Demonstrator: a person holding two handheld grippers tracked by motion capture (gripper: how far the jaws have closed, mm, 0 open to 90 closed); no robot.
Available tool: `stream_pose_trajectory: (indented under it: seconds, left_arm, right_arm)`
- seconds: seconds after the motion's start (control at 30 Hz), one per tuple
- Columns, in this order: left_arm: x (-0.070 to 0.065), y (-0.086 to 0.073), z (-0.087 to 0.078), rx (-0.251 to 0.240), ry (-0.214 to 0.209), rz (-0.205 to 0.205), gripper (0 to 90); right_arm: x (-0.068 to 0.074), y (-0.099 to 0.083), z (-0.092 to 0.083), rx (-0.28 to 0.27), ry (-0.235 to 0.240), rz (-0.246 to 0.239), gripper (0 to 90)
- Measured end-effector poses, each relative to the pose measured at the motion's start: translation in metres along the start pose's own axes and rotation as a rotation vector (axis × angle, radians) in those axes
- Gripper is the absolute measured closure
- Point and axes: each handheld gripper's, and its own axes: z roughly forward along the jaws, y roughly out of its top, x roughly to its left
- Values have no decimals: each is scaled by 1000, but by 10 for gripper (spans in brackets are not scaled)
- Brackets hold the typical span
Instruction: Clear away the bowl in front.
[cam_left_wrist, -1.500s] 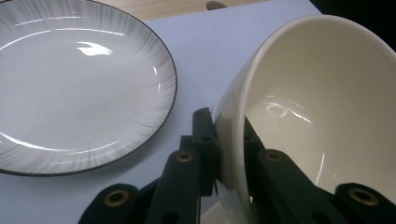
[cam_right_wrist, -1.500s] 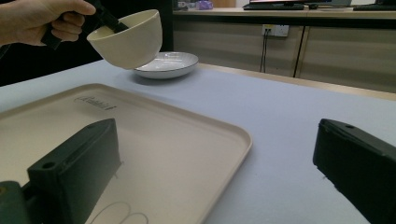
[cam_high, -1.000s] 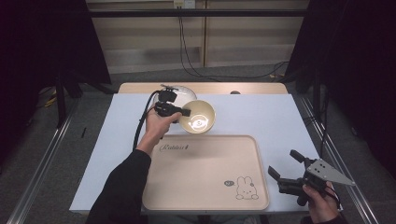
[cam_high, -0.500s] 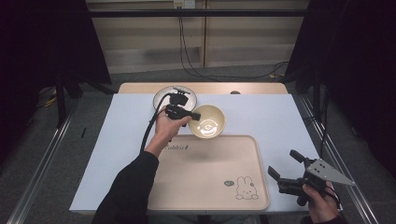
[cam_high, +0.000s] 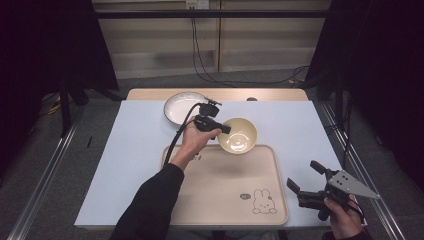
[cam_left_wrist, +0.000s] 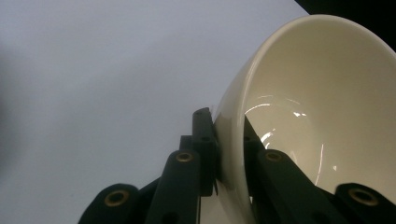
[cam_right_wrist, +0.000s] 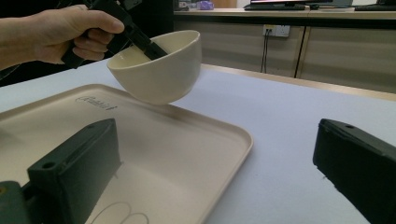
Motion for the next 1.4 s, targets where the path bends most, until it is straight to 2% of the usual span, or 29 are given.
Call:
stream_pose_trajectory:
  seconds: [0.07, 0.13, 0.17, 0.2, 0.27, 0.3, 0.37, 0.4, 0.43, 0.57, 0.77, 0.8, 0.97, 1.07, 1.1, 1.2, 1.23, 1.4]
  left_arm:
    - [-3, 1, 6, 23, 2, 25, 836]
    - [-7, 3, 13, 36, -1, 33, 836]
    - [-10, 3, 16, 31, -12, 20, 836]
    - [-10, 4, 18, 41, -18, 34, 836]
    - [-15, 5, 23, 34, -38, 16, 836]
    - [-17, 6, 25, 38, -43, 25, 836]
    - [-22, 9, 30, 38, -32, 32, 836]
    - [-23, 10, 32, 46, -36, 44, 836]
    - [-26, 11, 34, 43, -37, 37, 836]
    - [-33, 13, 44, 55, -40, 51, 836]
    - [-37, 12, 61, 82, -37, 47, 836]
    - [-36, 11, 63, 90, -37, 56, 835]
    - [-37, 7, 69, 105, -35, 63, 835]
    - [-40, 6, 73, 101, -36, 48, 835]
    - [-39, 6, 73, 111, -31, 65, 835]
    - [-39, 3, 75, 132, -17, 63, 833]
    - [-37, 2, 76, 118, -30, 55, 833]
    - [-38, 2, 76, 110, -23, 52, 830]
  right_arm:
    - [0, 0, 0, -2, -1, -4, 3]
    - [0, 0, 0, 1, 1, 0, 3]
    - [0, 0, 0, -2, 1, -4, 3]
    - [0, 0, 0, 0, 3, -3, 3]
    - [0, 0, 0, 0, 3, -1, 3]
    - [0, 0, 0, -1, 3, -5, 3]
    - [0, 0, 0, -2, 1, -4, 3]
    - [0, 0, 0, -2, 2, -6, 3]
    - [0, 0, 0, -1, 5, -4, 3]
    - [0, 0, 0, -2, 9, -5, 3]
    - [0, 0, 0, -2, 12, -6, 3]
    - [0, 0, 0, -2, 10, -6, 3]
    - [-1, -1, 0, 0, 16, -2, 3]
    - [-1, 0, 0, -1, 13, -6, 3]
    - [0, 0, 0, -3, 10, -5, 3]
    - [0, 0, 0, -3, 10, -8, 3]
    - [0, 0, 0, -2, 10, -5, 3]
    - [0, 0, 1, -1, 16, -8, 3]
